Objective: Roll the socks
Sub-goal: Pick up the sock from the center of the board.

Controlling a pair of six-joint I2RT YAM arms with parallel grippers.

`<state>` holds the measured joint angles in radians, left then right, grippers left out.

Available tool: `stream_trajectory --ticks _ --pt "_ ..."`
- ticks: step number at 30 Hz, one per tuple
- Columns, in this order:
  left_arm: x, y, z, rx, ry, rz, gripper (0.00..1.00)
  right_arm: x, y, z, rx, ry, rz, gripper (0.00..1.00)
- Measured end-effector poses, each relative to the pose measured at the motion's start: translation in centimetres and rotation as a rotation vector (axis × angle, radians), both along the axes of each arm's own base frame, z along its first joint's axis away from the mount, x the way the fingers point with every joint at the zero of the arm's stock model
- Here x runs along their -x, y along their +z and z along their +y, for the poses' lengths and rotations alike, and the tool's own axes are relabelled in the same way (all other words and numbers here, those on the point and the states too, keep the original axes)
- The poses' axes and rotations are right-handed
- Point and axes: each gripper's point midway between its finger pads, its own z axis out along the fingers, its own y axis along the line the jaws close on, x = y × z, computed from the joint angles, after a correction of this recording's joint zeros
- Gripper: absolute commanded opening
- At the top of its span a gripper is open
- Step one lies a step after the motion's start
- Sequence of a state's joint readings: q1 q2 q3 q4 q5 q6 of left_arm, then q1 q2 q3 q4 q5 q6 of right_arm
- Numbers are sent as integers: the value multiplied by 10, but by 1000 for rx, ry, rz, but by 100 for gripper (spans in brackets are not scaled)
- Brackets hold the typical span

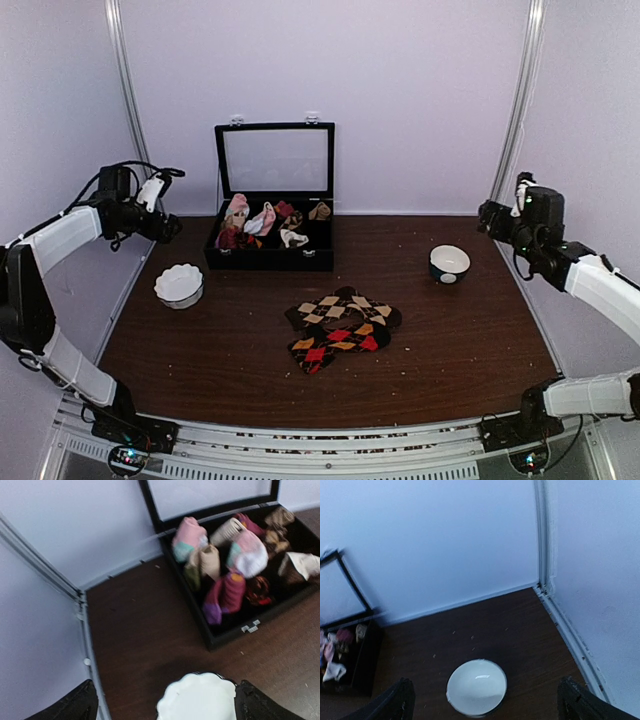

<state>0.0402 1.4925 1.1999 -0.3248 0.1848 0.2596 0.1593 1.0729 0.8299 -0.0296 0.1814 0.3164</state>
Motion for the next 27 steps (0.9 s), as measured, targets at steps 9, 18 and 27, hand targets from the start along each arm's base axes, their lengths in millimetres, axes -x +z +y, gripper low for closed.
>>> stream_trajectory --ticks 9,18,27 --pt "64 -38 -97 -33 -384 209 98 65 -80 184 136 433 279 94" --pt "97 -65 -195 -94 -698 269 98 121 -169 267 211 571 535 90" --pt "94 -115 -263 -152 -822 370 95 116 -199 291 201 563 629 82"
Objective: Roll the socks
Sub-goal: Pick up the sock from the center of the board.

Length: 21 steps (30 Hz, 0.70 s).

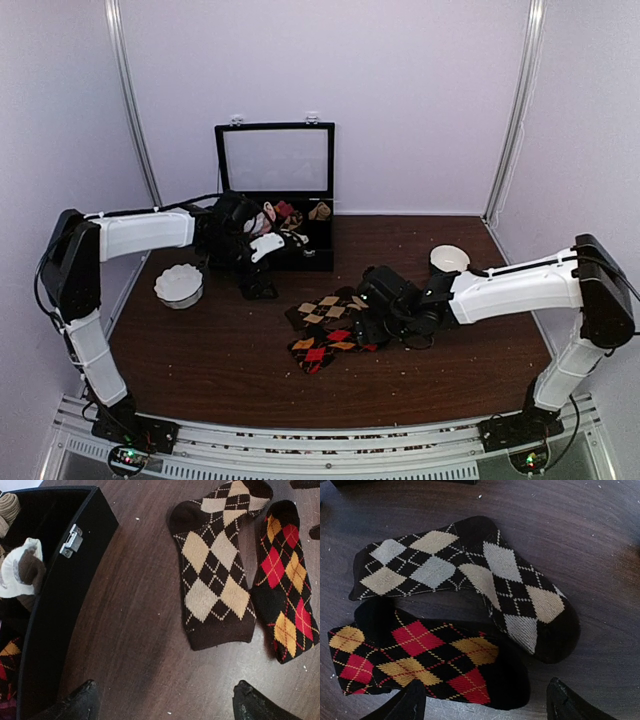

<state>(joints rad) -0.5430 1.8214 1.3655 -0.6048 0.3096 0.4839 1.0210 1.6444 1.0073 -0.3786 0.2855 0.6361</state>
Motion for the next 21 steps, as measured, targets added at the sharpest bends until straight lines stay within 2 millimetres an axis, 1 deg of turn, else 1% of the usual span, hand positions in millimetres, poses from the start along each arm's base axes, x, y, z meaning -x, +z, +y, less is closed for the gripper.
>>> stream_trajectory --ticks 2,5,9,11,13,16,17,21 --pt "-2 -4 -6 1 -1 6 95 0 -11 2 16 2 24 79" --pt "-3 -7 -9 3 4 13 93 3 -27 -2 44 2 68 72" --pt "-4 -5 -15 13 0 -6 92 0 -39 -10 55 -22 111 68" --pt "-5 -5 -21 17 -6 -18 92 -1 -45 -14 62 -37 133 64" --pt "-4 -8 -25 16 -9 -21 91 -3 -49 -18 63 -46 147 56" --pt "-4 -16 -29 10 -11 -14 91 -4 -53 -22 57 -53 167 37" --pt "-5 -19 -29 6 -10 -9 91 -4 -55 -22 50 -60 173 32" --pt "-7 -30 -32 -13 -7 -1 90 -5 -61 -22 39 -57 186 17"
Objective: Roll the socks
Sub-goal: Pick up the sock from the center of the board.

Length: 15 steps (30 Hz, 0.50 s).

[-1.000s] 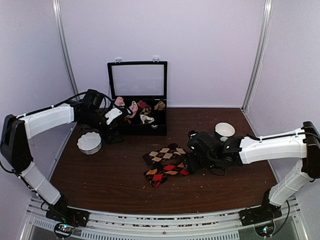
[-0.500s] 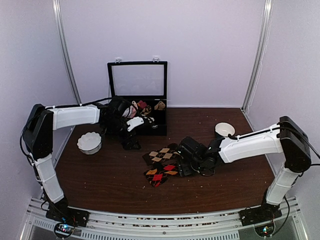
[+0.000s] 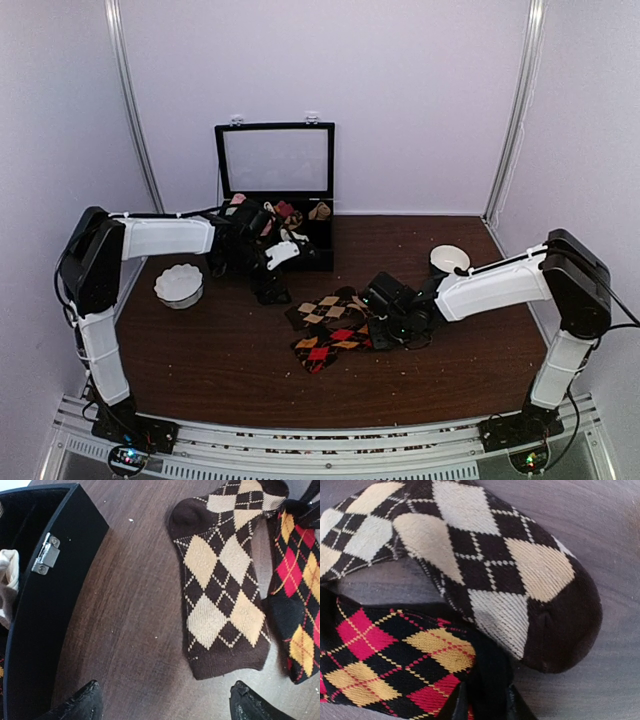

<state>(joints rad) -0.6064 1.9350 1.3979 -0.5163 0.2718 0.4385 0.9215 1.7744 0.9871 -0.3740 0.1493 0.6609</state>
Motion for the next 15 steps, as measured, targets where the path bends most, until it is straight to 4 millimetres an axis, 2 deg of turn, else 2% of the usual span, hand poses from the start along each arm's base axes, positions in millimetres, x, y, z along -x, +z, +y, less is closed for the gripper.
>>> stream_trajectory --ticks 3,6,10,12,15 --pt "-2 -5 -4 -11 -3 -7 88 1 1 -6 -12 -7 -5 12" --pt "-4 -7 -16 -18 -16 -22 87 7 6 -31 -9 -37 -3 10" --pt "-6 -16 -36 -37 -40 -49 83 7 29 -63 -15 -91 -32 10" --pt "-5 -23 -41 -56 -47 -58 78 2 42 -70 -27 -105 -60 9" --pt "-2 -33 -44 -93 -60 -70 64 -6 57 -82 -21 -120 -81 9"
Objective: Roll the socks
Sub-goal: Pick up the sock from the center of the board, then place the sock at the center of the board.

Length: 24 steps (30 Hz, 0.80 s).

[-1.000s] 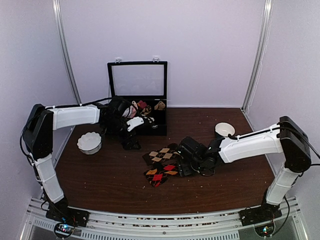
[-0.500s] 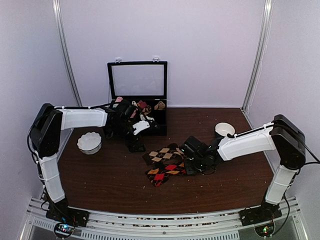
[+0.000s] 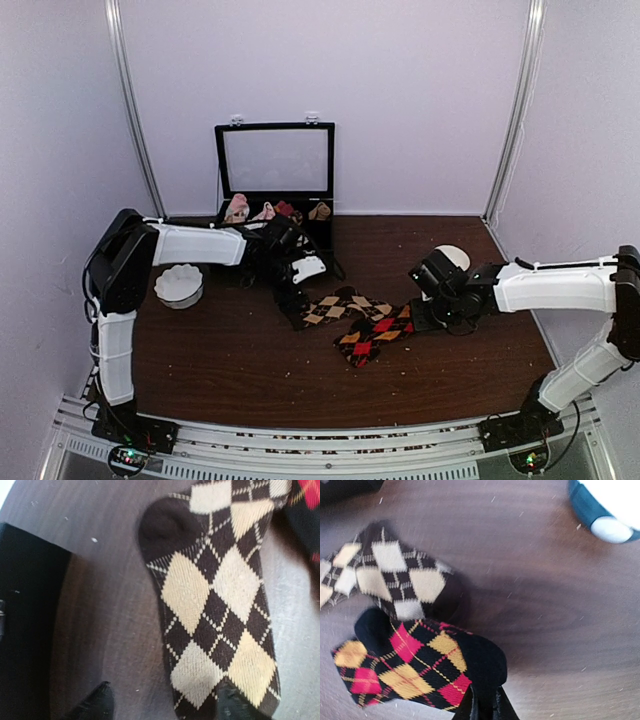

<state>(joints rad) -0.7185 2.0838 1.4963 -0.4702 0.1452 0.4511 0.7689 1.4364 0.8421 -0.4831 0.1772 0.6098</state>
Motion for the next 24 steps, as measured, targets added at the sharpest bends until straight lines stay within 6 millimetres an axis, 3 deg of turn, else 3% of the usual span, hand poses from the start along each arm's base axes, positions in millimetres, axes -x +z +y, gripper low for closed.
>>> stream_trajectory --ticks 4,9,14,19,22,24 --pt "1 -12 2 -61 -11 -24 43 -21 21 -9 18 -13 -22 8" --pt "1 -24 16 -118 11 -52 27 -83 80 3 10 1 -135 5" --pt "9 -24 31 -141 31 -68 27 -140 116 21 29 32 -200 6" --pt "22 -23 44 -161 32 -51 29 -187 129 37 67 55 -236 7" --pt "32 -21 51 -173 24 -29 31 -205 127 40 106 51 -249 15" --pt "41 -18 57 -178 12 -12 33 -215 122 39 141 47 -253 27"
